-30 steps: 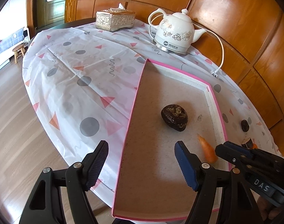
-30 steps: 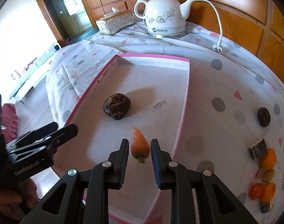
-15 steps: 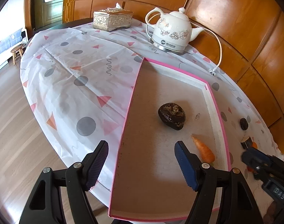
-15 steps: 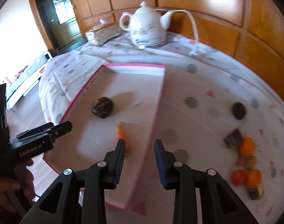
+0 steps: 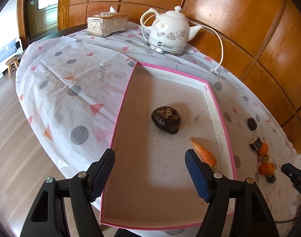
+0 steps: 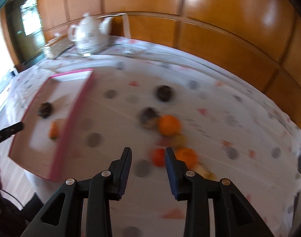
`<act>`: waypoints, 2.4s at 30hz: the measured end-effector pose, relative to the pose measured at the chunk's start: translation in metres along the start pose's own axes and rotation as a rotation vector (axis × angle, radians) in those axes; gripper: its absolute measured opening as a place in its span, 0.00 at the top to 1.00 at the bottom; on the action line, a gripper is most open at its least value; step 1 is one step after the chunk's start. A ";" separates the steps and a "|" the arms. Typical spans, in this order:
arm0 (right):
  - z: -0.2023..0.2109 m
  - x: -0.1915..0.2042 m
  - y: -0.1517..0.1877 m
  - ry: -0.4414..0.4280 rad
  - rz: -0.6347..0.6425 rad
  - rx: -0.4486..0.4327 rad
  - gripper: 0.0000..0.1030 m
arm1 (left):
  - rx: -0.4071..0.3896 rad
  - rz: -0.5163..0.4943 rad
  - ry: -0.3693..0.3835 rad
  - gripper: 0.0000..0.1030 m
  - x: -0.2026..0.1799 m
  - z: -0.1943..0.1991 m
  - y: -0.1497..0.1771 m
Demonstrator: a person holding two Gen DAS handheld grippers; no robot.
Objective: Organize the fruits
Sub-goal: 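Move the left gripper from the tray toward the second dark brown lump, then close the left gripper on the second dark brown lump and lift it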
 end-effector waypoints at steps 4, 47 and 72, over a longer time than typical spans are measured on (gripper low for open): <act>0.009 -0.043 0.013 0.072 -0.058 0.008 0.66 | 0.002 -0.015 0.003 0.28 -0.005 0.001 0.001; 0.024 -0.273 0.110 0.428 -0.744 0.138 0.64 | 0.039 -0.246 0.090 0.28 -0.096 -0.002 0.002; 0.025 -0.262 0.099 0.357 -0.705 0.102 0.64 | 0.163 -0.509 0.238 0.50 -0.250 -0.074 -0.015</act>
Point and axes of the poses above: each gripper's, at about its wrist camera, not at the fingertips, and z roughly against the way its jaws point, x to its left, y to its underside, the point moved 1 cm from there along -z, roughly the way its jaws point, and after that the axes turned 3 degrees about z, right-handed, at the moved point
